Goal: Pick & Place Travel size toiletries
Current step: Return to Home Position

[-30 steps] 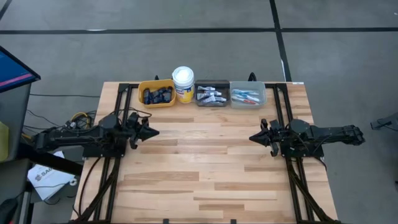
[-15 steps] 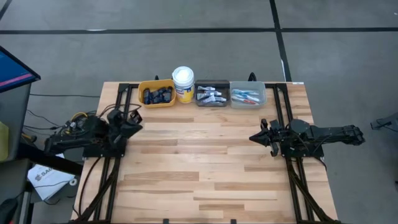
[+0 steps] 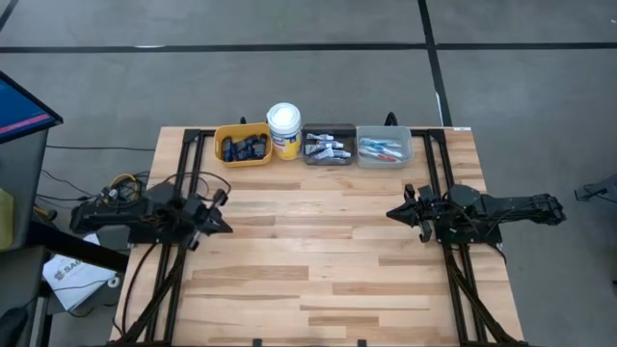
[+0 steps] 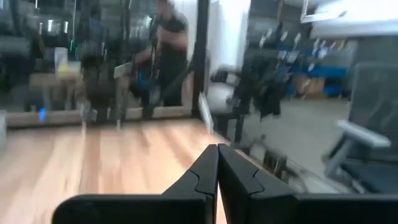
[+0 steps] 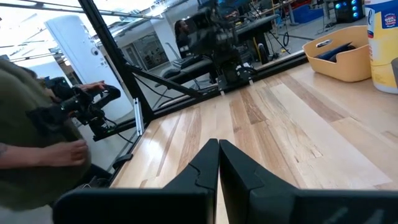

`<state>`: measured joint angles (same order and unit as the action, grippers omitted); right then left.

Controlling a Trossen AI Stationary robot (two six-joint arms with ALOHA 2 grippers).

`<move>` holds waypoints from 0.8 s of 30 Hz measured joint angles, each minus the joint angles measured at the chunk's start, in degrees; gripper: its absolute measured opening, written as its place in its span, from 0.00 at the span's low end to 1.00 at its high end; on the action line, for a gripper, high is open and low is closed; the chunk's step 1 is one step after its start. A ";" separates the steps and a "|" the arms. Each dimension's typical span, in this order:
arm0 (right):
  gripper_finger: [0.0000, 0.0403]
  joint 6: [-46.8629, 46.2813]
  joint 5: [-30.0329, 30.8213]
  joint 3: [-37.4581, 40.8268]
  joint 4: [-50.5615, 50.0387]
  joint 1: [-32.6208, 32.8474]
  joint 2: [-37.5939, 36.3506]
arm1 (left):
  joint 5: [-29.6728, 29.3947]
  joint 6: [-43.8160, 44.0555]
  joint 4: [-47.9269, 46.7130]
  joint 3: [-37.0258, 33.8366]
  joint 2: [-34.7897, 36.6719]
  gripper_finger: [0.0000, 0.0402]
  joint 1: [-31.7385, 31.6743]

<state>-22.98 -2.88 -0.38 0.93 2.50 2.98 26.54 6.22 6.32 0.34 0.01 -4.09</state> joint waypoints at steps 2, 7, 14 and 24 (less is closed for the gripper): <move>0.01 -0.02 0.04 0.01 -0.01 0.00 0.02 | -1.83 -0.39 -2.22 0.03 -0.01 0.00 0.63; 0.01 -0.02 0.11 0.01 -0.02 0.00 0.01 | -4.20 -8.23 -2.33 0.04 0.00 0.00 1.80; 0.01 -0.01 0.08 0.00 -0.02 -0.01 0.01 | -4.32 -8.92 -2.33 0.04 0.00 0.00 1.83; 0.01 0.00 -0.04 0.01 -0.02 0.00 0.00 | -4.41 -8.94 -1.92 0.02 -0.13 0.00 1.83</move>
<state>-22.99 -2.92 -0.37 0.91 2.50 2.98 22.13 -2.72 4.40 0.36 -0.12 -2.26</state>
